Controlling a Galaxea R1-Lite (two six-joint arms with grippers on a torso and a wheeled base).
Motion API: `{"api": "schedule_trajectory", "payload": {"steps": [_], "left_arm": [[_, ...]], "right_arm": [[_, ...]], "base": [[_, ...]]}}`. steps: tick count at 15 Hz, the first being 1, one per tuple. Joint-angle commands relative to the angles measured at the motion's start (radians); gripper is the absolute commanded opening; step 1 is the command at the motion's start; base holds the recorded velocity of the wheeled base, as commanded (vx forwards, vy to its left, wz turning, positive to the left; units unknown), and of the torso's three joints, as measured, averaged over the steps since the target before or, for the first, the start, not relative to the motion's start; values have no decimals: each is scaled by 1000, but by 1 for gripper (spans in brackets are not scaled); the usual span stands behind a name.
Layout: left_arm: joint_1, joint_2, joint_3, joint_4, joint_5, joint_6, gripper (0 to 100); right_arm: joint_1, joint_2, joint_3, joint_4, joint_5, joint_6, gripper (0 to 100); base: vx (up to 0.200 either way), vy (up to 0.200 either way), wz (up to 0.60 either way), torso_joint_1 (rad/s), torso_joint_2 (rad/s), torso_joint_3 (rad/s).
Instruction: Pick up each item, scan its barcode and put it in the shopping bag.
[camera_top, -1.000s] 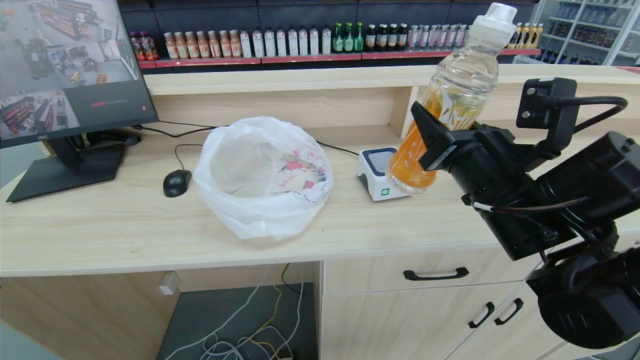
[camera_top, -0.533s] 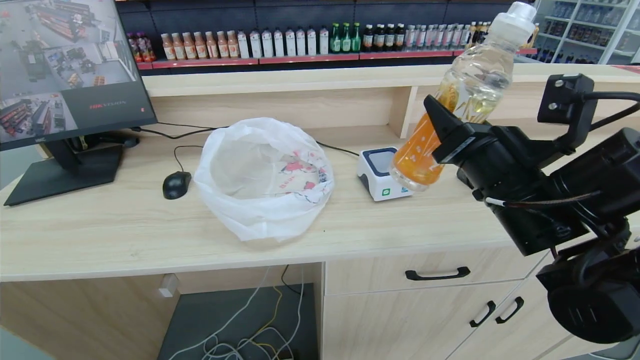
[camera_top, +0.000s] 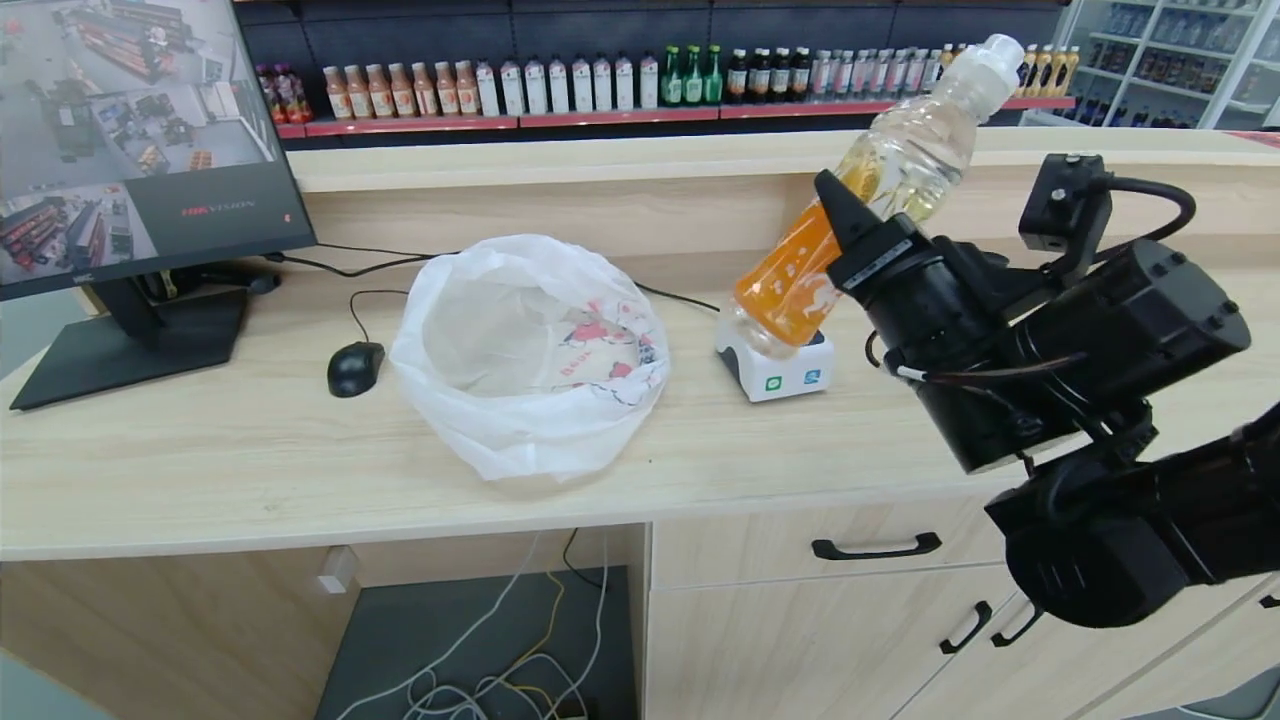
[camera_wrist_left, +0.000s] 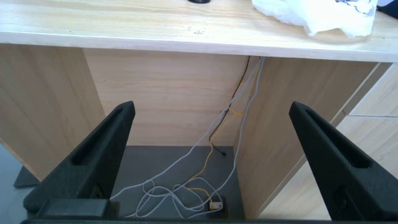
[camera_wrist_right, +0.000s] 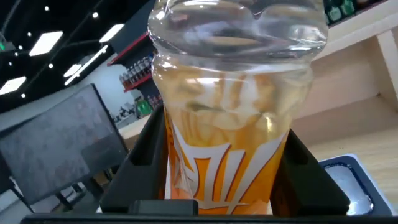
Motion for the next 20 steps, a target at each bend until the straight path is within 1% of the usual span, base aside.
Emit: {"api": "schedule_trajectory", "payload": {"steps": [1, 2, 5, 7, 8, 10, 13, 20], "left_arm": [[0, 0, 0, 0, 0, 0, 100], [0, 0, 0, 0, 0, 0, 100], [0, 0, 0, 0, 0, 0, 100], [0, 0, 0, 0, 0, 0, 100], [0, 0, 0, 0, 0, 0, 100], [0, 0, 0, 0, 0, 0, 100], [0, 0, 0, 0, 0, 0, 100], [0, 0, 0, 0, 0, 0, 100]], "right_arm": [[-11, 51, -63, 25, -27, 57, 0], [-53, 53, -92, 93, -63, 119, 0], [-106, 71, -140, 134, -73, 244, 0], [-111, 77, -173, 182, -73, 348, 0], [-111, 77, -213, 226, -73, 414, 0], [-119, 96, -293, 329, -103, 492, 0], [-159, 159, -377, 372, -127, 543, 0], [-169, 237, -385, 378, -127, 603, 0]], "base": [[0, 0, 0, 0, 0, 0], [0, 0, 0, 0, 0, 0], [0, 0, 0, 0, 0, 0], [0, 0, 0, 0, 0, 0], [0, 0, 0, 0, 0, 0], [0, 0, 0, 0, 0, 0], [0, 0, 0, 0, 0, 0], [0, 0, 0, 0, 0, 0]]}}
